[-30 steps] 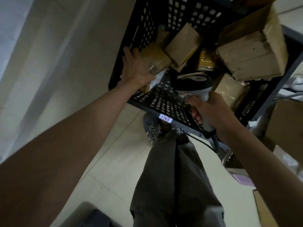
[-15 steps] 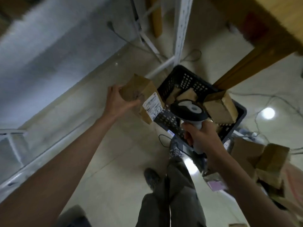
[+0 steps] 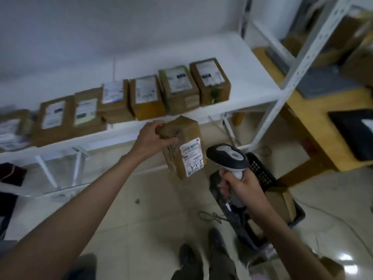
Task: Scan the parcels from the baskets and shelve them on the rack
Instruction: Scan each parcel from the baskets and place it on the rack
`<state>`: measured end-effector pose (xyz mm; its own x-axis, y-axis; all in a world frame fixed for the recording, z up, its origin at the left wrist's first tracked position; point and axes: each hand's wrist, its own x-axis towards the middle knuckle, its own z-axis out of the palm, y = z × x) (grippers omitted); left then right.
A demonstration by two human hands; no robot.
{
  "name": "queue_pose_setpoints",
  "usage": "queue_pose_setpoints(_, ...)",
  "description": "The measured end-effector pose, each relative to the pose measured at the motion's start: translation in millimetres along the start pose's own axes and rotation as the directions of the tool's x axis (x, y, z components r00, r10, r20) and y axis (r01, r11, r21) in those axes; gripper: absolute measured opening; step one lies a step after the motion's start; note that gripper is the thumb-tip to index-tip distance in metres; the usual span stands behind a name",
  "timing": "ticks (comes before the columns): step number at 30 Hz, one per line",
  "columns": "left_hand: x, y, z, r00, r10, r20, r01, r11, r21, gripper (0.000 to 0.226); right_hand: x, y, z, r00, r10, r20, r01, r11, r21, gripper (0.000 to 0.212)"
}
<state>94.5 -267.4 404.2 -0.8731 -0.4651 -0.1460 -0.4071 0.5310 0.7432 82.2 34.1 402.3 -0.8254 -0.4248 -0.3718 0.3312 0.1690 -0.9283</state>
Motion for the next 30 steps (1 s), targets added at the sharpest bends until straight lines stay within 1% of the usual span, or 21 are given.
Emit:
queue_pose_setpoints(4, -11.5, 15.8, -70.9, 0.996, -0.004, -0.090, -0.002, 0.998, -0.063, 0.073, -6.5, -50.0, 28.2, 0.984, -0.129, 0.124, 0.136, 0.989, -0.050, 0.009)
queue_pose_setpoints(7, -22.1, 34.4, -125.8, 0.976, 0.022, -0.219, -0.035, 0.998, -0.054, 0.075, -12.9, -82.7, 52.8, 0.944, -0.262, 0.200, 0.282, 0.956, -0.083, 0.024)
queue_pose_setpoints(8, -25.0, 40.8, -143.2, 0.966, 0.032, -0.256, -0.044, 0.998, -0.041, 0.075, -14.4, -91.9, 59.6, 0.928, -0.299, 0.221, 0.327, 0.940, -0.101, 0.025)
queue_pose_setpoints(11, -34.1, 58.1, -189.3, 0.935, 0.054, -0.349, -0.063, 0.998, -0.015, 0.072, -19.1, -119.1, 78.8, 0.880, -0.389, 0.272, 0.428, 0.899, -0.098, 0.016)
queue_pose_setpoints(13, -40.1, 67.6, -213.1, 0.922, 0.073, -0.381, -0.084, 0.996, -0.014, 0.069, -21.5, -134.2, 88.4, 0.861, -0.420, 0.288, 0.460, 0.884, -0.085, 0.007)
queue_pose_setpoints(14, -43.0, 71.9, -223.5, 0.915, 0.086, -0.394, -0.096, 0.995, -0.005, 0.068, -22.5, -141.6, 92.3, 0.854, -0.431, 0.292, 0.472, 0.878, -0.085, 0.011)
queue_pose_setpoints(16, -48.5, 79.0, -239.9, 0.900, 0.103, -0.423, -0.104, 0.994, 0.022, 0.067, -24.5, -154.3, 97.5, 0.833, -0.450, 0.323, 0.504, 0.857, -0.106, 0.017)
queue_pose_setpoints(20, -54.7, 87.8, -258.0, 0.876, 0.114, -0.468, -0.102, 0.994, 0.051, 0.067, -25.0, -170.4, 102.9, 0.797, -0.465, 0.385, 0.549, 0.824, -0.142, 0.020)
queue_pose_setpoints(25, -58.9, 96.0, -262.3, 0.862, 0.132, -0.490, -0.114, 0.991, 0.066, 0.068, -24.1, -181.5, 111.2, 0.768, -0.473, 0.432, 0.567, 0.816, -0.113, 0.031)
queue_pose_setpoints(30, -60.5, 103.0, -265.9, 0.842, 0.144, -0.520, -0.108, 0.989, 0.099, 0.068, -21.0, -185.9, 112.2, 0.714, -0.528, 0.459, 0.634, 0.766, -0.106, 0.043)
